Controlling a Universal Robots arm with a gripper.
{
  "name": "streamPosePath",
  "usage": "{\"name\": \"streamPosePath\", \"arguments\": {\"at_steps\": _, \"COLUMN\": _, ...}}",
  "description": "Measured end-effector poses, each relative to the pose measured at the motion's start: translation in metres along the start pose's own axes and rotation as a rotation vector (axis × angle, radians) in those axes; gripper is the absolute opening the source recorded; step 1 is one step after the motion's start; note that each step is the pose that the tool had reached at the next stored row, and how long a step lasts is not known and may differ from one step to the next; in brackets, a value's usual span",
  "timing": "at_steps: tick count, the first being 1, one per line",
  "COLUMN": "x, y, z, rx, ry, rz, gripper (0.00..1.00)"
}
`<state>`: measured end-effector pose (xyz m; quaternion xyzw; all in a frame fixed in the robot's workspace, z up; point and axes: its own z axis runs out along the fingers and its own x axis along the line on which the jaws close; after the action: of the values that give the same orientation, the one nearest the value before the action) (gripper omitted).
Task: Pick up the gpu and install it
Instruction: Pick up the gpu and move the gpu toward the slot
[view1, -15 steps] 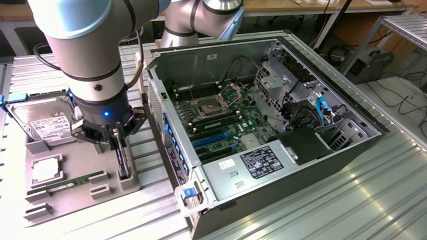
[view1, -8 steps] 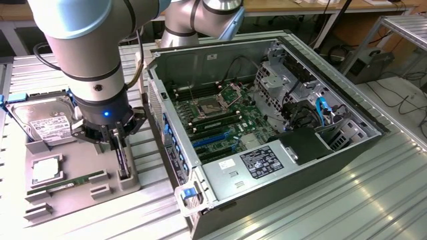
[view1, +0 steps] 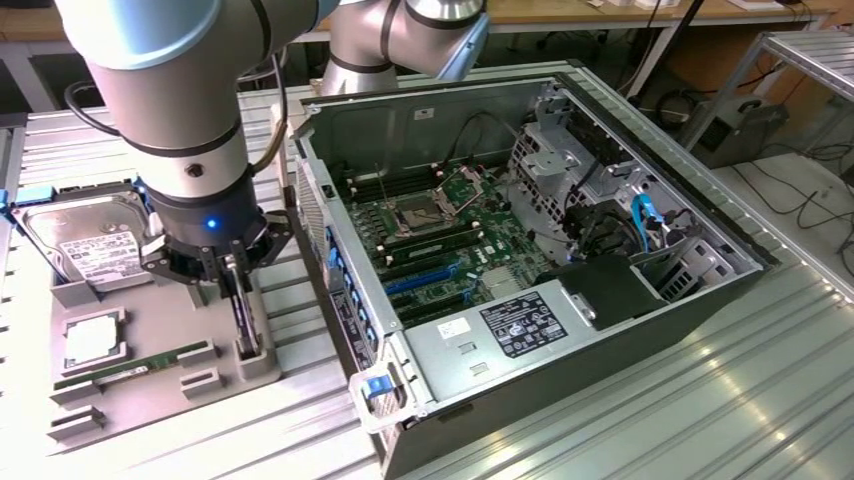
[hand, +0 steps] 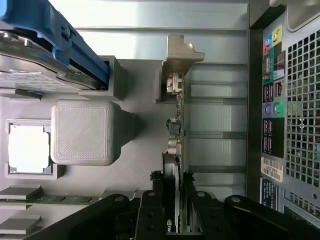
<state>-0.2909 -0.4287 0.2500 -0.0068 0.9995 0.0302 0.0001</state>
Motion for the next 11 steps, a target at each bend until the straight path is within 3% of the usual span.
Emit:
{"name": "streamPosePath", "arguments": {"at_steps": 5, "x": 0.000, "y": 0.0003, "z": -0.0055, "rx": -0.0001, "ry": 0.0000, "rz": 0.000, "gripper": 0.26}}
{"name": "streamPosePath", "arguments": {"at_steps": 11, "x": 0.000, "y": 0.0011, "z": -0.0190, "rx": 0.0000, "ry": 0.0000, "rz": 0.000, "gripper": 0.26}}
